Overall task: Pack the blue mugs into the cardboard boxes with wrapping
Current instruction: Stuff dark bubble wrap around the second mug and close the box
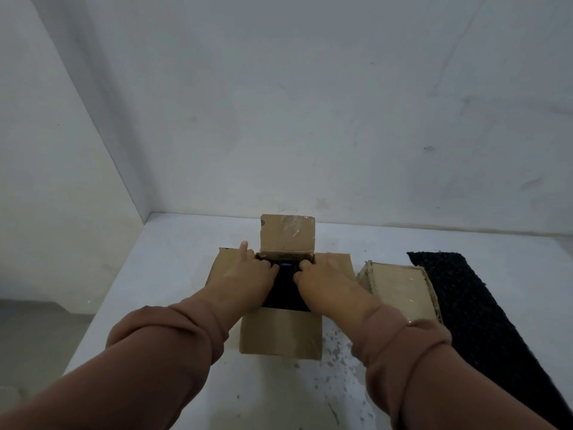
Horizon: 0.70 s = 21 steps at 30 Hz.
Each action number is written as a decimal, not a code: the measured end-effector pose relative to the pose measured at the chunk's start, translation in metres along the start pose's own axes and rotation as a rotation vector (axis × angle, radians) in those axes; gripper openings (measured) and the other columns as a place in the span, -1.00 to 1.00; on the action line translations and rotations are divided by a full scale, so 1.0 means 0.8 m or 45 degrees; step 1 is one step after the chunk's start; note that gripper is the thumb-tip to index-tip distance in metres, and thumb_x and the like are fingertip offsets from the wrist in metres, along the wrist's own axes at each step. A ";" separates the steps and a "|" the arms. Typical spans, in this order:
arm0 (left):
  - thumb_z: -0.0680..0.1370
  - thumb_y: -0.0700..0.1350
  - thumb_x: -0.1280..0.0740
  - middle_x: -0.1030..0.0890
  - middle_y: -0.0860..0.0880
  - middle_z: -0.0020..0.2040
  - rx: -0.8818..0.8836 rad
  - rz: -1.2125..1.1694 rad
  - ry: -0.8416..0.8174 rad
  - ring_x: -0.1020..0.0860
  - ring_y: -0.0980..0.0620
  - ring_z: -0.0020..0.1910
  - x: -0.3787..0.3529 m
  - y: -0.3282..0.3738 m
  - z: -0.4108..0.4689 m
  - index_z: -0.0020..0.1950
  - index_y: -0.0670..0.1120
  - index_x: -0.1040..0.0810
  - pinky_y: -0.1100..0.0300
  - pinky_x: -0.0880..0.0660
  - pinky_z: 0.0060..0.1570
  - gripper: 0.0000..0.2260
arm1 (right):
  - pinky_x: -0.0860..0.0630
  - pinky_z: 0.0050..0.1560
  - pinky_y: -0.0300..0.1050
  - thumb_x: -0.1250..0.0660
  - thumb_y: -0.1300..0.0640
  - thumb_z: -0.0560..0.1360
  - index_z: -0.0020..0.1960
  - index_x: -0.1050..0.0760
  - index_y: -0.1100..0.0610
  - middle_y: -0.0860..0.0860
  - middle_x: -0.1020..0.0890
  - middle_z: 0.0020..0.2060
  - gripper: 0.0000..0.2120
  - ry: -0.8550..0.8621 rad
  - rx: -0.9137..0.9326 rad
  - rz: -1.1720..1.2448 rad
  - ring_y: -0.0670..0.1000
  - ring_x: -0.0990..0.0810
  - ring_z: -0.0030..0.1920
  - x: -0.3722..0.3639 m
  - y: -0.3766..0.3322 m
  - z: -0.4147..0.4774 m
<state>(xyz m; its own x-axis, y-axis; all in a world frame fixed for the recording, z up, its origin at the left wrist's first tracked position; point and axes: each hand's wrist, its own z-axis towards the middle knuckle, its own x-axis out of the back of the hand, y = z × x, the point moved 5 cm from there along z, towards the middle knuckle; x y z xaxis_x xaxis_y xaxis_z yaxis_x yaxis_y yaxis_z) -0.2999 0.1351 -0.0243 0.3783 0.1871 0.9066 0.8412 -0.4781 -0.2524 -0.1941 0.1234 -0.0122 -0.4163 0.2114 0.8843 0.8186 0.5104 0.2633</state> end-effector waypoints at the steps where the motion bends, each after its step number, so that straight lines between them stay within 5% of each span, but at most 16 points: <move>1: 0.53 -0.20 -0.24 -0.42 -0.11 0.37 -0.006 0.007 0.000 -0.33 -0.20 0.39 -0.002 0.001 0.002 0.52 -0.11 -0.14 -0.27 0.19 0.44 -0.43 | -0.24 0.22 0.11 -0.17 0.20 0.53 0.34 -0.33 0.15 0.12 -0.44 0.20 -0.63 0.018 0.007 -0.013 0.12 -0.50 0.12 -0.004 -0.005 0.002; 8: 0.53 -0.24 -0.23 -0.49 -0.13 0.21 -0.037 -0.224 0.043 -0.45 -0.10 0.18 0.014 -0.010 -0.004 0.24 -0.12 -0.45 0.08 -0.24 0.34 -0.72 | -0.30 0.06 -0.04 -0.16 0.23 0.56 0.31 -0.38 0.18 0.14 -0.49 0.19 -0.68 -0.002 -0.049 0.282 0.12 -0.48 0.17 0.007 -0.005 0.008; 11: 0.51 -0.19 -0.26 -0.50 -0.11 0.15 -0.015 0.012 0.139 -0.42 -0.11 0.13 0.021 -0.014 -0.010 0.14 -0.09 -0.51 0.04 -0.33 0.19 -0.79 | -0.29 0.13 -0.02 -0.14 0.14 0.58 0.36 -0.34 0.16 0.15 -0.50 0.22 -0.64 0.014 -0.093 0.272 0.12 -0.49 0.16 0.001 -0.013 0.016; 14: 0.52 -0.15 -0.25 -0.54 -0.07 0.14 0.028 0.122 0.109 -0.38 -0.12 0.22 0.008 -0.012 -0.011 0.17 -0.06 -0.51 -0.14 -0.14 0.38 -0.77 | -0.03 0.40 0.20 -0.07 0.07 0.60 0.45 -0.20 0.19 0.19 -0.38 0.35 -0.55 -0.059 -0.191 0.166 0.14 -0.42 0.26 -0.010 -0.014 0.020; 17: 0.54 -0.17 -0.21 -0.56 -0.06 0.12 0.005 0.130 0.147 -0.31 -0.14 0.32 0.008 -0.002 -0.012 0.21 -0.09 -0.48 -0.34 0.19 0.43 -0.75 | 0.24 0.41 0.29 -0.01 0.06 0.62 0.50 -0.08 0.18 0.19 -0.24 0.45 -0.52 -0.127 -0.199 0.132 0.14 -0.27 0.41 -0.011 -0.015 0.018; 21: 0.53 -0.16 -0.21 -0.58 -0.05 0.10 0.039 0.017 0.179 -0.35 -0.12 0.30 0.012 -0.002 -0.011 0.17 -0.08 -0.48 -0.36 0.23 0.40 -0.78 | 0.22 0.40 0.33 -0.10 0.11 0.57 0.43 -0.23 0.18 0.19 -0.33 0.39 -0.56 0.006 -0.218 0.240 0.13 -0.34 0.36 -0.009 -0.013 0.015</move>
<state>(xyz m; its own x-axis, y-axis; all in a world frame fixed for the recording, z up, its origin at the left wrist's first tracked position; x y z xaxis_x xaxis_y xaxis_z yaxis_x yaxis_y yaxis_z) -0.3011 0.1300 -0.0124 0.3333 0.0576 0.9410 0.8486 -0.4533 -0.2729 -0.2042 0.1264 -0.0262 -0.2486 0.2850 0.9257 0.9368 0.3135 0.1551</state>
